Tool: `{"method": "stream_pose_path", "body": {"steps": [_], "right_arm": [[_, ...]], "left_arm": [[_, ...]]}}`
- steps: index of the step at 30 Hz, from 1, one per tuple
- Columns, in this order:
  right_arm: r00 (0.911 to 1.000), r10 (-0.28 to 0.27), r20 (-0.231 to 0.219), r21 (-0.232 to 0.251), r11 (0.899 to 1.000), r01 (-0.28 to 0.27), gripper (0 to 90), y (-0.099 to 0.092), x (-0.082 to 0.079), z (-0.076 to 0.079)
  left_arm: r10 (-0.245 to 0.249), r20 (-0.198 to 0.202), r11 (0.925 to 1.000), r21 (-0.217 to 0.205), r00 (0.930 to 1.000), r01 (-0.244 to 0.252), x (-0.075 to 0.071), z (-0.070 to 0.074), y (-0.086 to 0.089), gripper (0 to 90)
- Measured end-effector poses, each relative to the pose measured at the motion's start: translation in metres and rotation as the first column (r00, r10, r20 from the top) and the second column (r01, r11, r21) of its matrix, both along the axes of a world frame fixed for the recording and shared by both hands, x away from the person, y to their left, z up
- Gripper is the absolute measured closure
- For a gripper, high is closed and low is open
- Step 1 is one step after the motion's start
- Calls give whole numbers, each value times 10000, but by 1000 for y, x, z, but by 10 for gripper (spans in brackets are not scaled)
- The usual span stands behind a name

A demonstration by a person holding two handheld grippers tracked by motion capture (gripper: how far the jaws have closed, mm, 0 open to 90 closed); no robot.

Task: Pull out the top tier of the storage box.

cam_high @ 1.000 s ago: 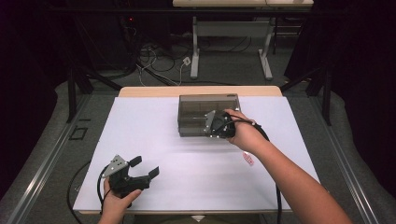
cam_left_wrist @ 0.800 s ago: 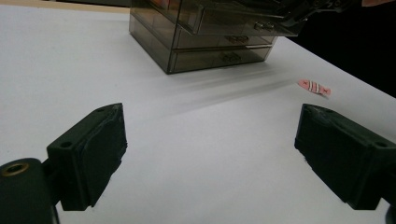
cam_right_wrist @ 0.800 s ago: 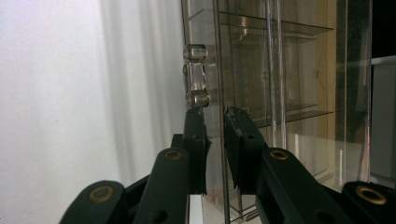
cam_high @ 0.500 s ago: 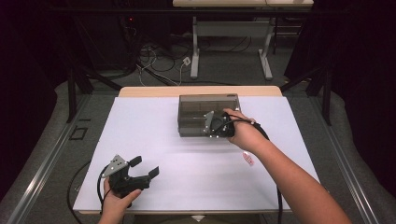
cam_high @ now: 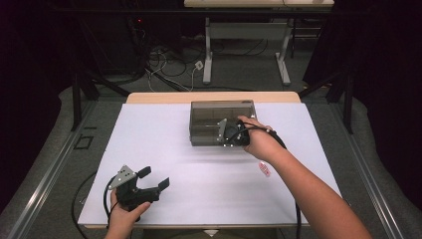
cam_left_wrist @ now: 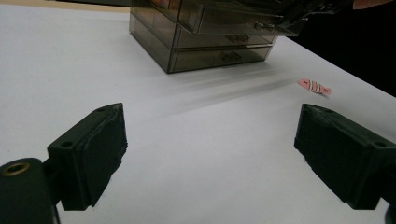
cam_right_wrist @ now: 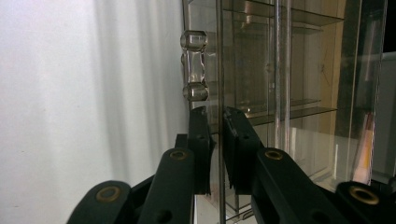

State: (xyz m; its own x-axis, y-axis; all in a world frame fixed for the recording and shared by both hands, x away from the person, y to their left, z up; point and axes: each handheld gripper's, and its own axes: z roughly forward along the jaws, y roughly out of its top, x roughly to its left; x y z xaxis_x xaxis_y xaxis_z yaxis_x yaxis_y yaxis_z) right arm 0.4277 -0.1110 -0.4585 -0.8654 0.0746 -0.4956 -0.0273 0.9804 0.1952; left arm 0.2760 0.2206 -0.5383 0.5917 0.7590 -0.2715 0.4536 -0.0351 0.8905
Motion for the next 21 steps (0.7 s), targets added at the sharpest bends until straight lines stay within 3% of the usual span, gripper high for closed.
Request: {"method": "stream_pose_path", "body": {"steps": [7,21], "right_arm": [[9999,-86,-127,-267,9996,83,821,1,0,0],[10000,27,-79,-85,10000,-28,830,0,1,0]], "left_arm": [[1,3,10000,-3,10000,-1,0,0,0,93],[22,24,10000,12,10000,-22,0,0,0,95]]}}
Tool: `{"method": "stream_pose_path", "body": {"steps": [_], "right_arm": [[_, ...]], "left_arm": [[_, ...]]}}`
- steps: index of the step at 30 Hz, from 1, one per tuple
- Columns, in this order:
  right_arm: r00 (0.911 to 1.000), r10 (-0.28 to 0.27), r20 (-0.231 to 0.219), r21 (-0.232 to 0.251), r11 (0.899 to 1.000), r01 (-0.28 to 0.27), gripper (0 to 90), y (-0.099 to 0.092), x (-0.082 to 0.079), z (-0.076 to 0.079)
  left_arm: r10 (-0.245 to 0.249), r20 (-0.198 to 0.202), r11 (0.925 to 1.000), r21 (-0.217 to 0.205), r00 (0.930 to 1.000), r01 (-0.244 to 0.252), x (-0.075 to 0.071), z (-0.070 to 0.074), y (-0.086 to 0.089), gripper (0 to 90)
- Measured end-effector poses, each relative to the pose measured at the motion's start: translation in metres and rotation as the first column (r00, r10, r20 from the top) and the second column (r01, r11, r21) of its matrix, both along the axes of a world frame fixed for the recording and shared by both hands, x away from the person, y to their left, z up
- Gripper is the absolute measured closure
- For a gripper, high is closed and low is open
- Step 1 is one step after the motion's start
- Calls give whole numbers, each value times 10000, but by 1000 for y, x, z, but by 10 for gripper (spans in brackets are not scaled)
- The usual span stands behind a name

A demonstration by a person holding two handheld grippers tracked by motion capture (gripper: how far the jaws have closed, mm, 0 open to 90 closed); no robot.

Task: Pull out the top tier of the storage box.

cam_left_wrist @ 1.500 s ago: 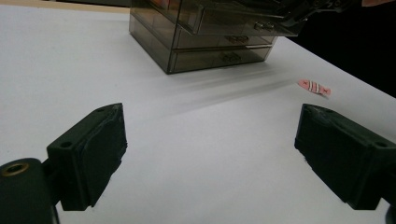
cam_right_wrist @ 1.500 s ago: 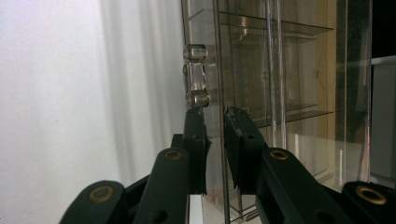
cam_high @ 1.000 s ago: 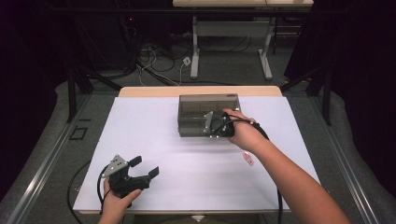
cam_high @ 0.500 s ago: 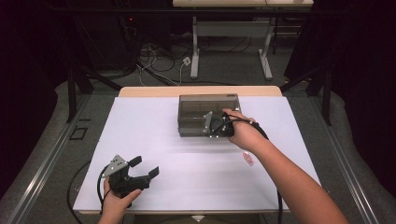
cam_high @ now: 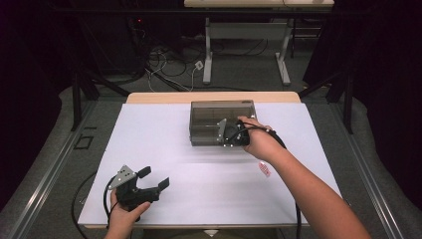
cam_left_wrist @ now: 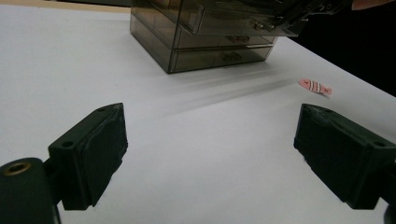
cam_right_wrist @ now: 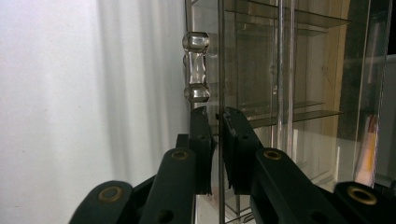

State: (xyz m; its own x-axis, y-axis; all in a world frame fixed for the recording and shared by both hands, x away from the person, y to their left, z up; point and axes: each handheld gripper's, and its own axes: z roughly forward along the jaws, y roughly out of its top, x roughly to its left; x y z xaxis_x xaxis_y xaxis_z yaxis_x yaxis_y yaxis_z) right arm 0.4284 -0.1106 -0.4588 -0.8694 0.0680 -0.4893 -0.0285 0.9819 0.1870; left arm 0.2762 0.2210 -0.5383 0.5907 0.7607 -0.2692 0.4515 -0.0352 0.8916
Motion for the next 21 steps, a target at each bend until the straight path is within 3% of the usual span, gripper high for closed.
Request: {"method": "stream_pose_path", "body": {"steps": [9,15,17,20,21], "right_arm": [[9997,86,-229,207,9998,-81,836,-2,-1,0],[9993,172,-323,-4,9999,-172,838,-2,-3,3],[9992,252,-316,246,9994,-244,838,-3,-4,1],[9989,240,-409,46,9997,-238,840,-3,-6,3],[9987,343,-373,224,9992,-334,839,-3,-6,1]], "left_arm": [[14,14,10000,-17,10000,-14,0,0,0,95],[15,12,10000,-8,10000,-15,0,0,0,95],[16,7,10000,-5,10000,-16,0,0,0,95],[10,3,10000,5,10000,-10,0,0,0,95],[8,-2,10000,6,10000,-8,0,0,0,95]]}}
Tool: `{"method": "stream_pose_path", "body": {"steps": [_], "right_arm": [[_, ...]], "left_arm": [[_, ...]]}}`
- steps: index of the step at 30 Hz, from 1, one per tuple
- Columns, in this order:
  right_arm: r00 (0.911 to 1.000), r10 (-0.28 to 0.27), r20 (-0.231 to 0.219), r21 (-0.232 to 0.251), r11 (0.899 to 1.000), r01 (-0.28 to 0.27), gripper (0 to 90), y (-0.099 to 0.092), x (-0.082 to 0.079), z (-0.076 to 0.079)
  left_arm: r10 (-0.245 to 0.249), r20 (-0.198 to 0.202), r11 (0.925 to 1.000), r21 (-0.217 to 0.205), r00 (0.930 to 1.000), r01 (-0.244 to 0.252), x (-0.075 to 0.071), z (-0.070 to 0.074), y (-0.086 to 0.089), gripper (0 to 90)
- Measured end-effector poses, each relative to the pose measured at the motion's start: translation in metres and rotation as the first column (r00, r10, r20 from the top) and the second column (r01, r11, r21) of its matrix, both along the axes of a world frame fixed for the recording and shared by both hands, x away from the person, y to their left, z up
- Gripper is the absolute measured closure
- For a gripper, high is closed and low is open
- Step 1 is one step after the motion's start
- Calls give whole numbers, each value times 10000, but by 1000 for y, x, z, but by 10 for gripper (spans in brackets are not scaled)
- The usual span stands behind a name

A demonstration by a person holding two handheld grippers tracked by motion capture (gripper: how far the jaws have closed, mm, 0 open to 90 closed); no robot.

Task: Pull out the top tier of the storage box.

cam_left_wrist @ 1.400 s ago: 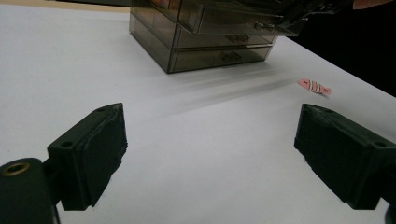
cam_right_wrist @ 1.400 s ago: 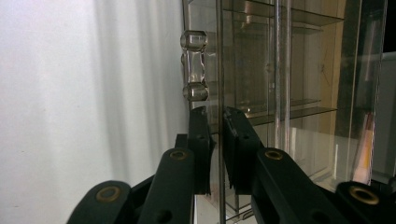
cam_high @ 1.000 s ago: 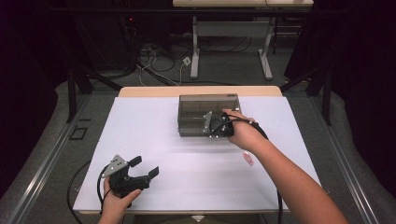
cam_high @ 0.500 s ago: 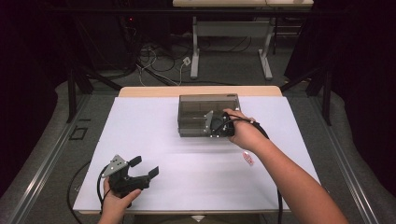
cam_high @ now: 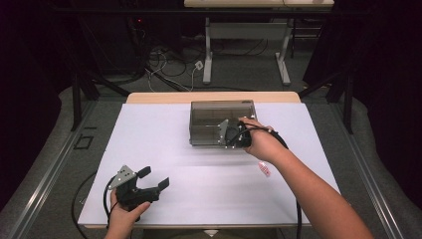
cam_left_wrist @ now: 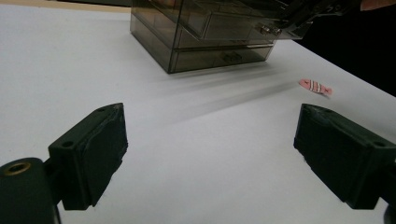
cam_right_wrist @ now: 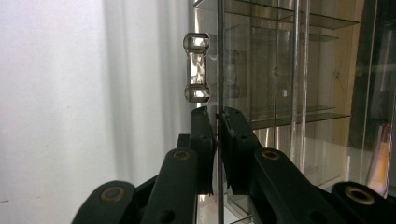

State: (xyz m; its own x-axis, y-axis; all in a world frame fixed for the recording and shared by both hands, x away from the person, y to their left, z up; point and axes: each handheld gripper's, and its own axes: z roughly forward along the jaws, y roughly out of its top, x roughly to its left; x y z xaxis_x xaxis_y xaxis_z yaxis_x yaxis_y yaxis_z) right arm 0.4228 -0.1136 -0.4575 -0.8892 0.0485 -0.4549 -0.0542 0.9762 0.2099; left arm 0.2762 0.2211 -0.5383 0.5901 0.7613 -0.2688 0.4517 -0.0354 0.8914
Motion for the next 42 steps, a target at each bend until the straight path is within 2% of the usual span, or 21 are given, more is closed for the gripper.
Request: {"method": "stream_pose_path", "body": {"steps": [1,2,5,6,8,12,15,24,25,27,30,32,34,35,38,39,42], "right_arm": [[9999,-124,-38,-210,9997,123,840,0,-1,1],[9999,-107,-52,-219,9997,106,840,0,-2,1],[10000,1,-17,-2,10000,-1,840,0,-3,0],[10000,12,-43,-199,9998,-13,841,0,-3,1],[10000,86,-22,-5,10000,-86,841,-1,-4,0],[9999,89,-96,-257,9996,-91,842,0,-6,2],[9998,199,-6,-1,9998,-199,841,-1,-7,0],[9993,359,-52,-269,9990,-361,842,-3,-11,1],[9990,448,-30,-71,9990,-448,842,-4,-11,0],[9990,439,-78,-232,9988,-440,842,-4,-12,1],[9985,545,-18,-136,9984,-545,843,-5,-13,0],[9986,524,-64,-317,9981,-525,842,-5,-14,1],[9987,491,-118,-315,9983,-495,843,-6,-15,1],[9981,614,-29,-157,9980,-614,843,-6,-15,0],[9984,517,-210,-409,9978,-526,844,-6,-16,2],[9981,606,-93,-107,9981,-607,844,-7,-16,0],[9982,584,-151,-49,9983,-585,845,-6,-16,0]], "left_arm": [[0,1,10000,-3,10000,0,0,0,0,95],[1,4,10000,2,10000,-1,0,0,0,96],[10,24,10000,-16,10000,-10,0,0,0,95],[12,27,10000,-16,10000,-12,0,0,0,95],[12,20,10000,-13,10000,-12,0,0,1,95],[19,27,10000,-5,10000,-19,0,0,1,95],[17,30,10000,-15,10000,-17,0,0,0,95],[47,47,10000,-51,10000,-47,0,0,0,96],[45,46,10000,-48,10000,-45,0,0,0,96],[46,55,10000,-52,10000,-45,0,0,0,96],[51,61,10000,-65,10000,-50,1,-1,0,96],[51,53,10000,-48,10000,-51,1,-1,0,96],[52,45,10000,-53,10000,-52,1,-1,0,96],[51,46,10000,-46,10000,-51,1,-1,0,96],[51,44,10000,-36,10000,-51,1,-1,0,96],[56,42,10000,-39,10000,-56,1,-1,0,96],[60,41,10000,-44,10000,-60,1,-1,0,97]]}}
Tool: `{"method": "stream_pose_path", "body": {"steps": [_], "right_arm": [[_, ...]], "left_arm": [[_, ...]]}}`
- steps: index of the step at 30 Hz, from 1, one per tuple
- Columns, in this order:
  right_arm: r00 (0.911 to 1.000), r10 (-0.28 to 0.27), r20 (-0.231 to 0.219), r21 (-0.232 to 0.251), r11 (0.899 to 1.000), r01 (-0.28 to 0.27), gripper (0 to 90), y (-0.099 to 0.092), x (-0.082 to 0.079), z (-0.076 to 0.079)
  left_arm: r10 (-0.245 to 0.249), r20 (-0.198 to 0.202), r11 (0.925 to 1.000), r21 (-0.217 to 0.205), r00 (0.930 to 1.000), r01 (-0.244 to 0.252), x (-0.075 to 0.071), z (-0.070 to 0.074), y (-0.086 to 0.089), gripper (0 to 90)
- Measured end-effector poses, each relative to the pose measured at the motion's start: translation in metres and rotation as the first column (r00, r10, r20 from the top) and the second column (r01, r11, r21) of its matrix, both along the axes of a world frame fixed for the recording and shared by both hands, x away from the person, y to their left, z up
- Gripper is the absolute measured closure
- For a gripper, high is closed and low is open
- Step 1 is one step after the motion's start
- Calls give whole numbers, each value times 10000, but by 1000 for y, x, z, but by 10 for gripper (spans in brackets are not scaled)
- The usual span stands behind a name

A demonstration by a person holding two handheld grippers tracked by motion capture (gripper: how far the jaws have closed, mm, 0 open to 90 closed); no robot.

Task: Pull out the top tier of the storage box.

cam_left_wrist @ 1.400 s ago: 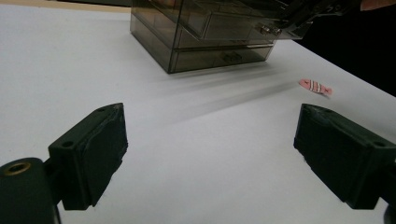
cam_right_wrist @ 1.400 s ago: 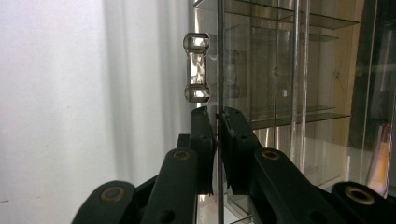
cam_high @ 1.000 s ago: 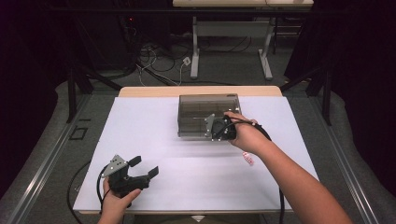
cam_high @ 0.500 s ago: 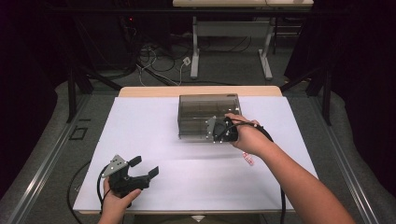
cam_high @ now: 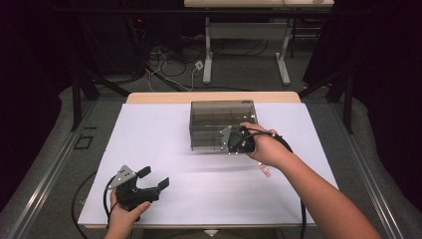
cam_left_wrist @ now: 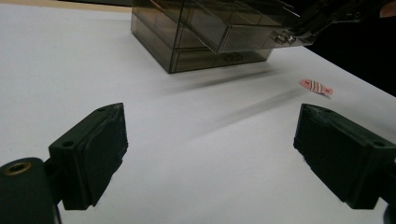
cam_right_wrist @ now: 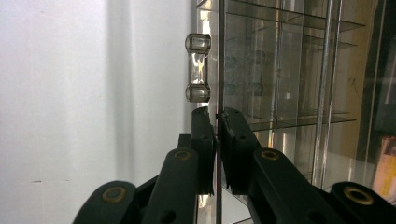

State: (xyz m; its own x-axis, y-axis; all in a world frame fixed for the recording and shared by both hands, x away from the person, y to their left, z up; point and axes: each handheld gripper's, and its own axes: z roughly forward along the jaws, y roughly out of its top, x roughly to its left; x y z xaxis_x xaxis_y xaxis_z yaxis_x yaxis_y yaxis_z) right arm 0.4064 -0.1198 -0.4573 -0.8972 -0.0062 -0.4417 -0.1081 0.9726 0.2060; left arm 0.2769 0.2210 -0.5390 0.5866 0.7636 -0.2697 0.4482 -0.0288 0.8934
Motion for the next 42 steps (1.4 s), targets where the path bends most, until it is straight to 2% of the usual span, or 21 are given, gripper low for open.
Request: {"method": "stream_pose_path", "body": {"steps": [3,5,13,15,19,24,29,30,34,35,38,42], "right_arm": [[10000,-38,-74,15,10000,38,845,1,-1,0],[9998,-116,-143,-247,9996,113,845,1,-2,2],[10000,-27,-93,-191,9998,26,845,0,-4,1],[10000,8,-54,25,10000,-8,845,0,-4,0],[9999,-87,-85,-214,9997,86,846,-1,-6,1],[9998,-156,-92,-189,9997,154,847,-1,-6,1],[9995,-237,-195,-90,9997,235,849,0,-6,1],[9997,-174,-188,136,9998,176,849,0,-6,0],[9996,-192,-210,153,9997,196,849,0,-6,0],[9994,-246,-260,-25,9997,245,849,0,-6,1],[9996,-170,-226,204,9996,175,849,0,-5,0],[9995,-228,-233,-7,9997,228,848,0,-6,1]], "left_arm": [[1,-4,10000,-6,10000,-1,0,0,0,96],[4,-7,10000,-12,10000,-4,0,0,0,97],[-1,9,10000,-11,10000,1,0,0,0,96],[6,-2,10000,-8,10000,-6,0,0,0,96],[6,-4,10000,-11,10000,-6,0,0,0,97],[9,-6,10000,-6,10000,-9,0,0,0,97],[2,1,10000,5,10000,-2,0,0,0,97],[6,-8,10000,-14,10000,-6,0,0,0,97],[5,1,10000,-9,10000,-5,0,0,0,97],[2,9,10000,-11,10000,-2,0,0,0,97],[9,-5,10000,-6,10000,-9,0,0,0,97],[4,5,10000,-4,10000,-4,0,0,0,97]]}}
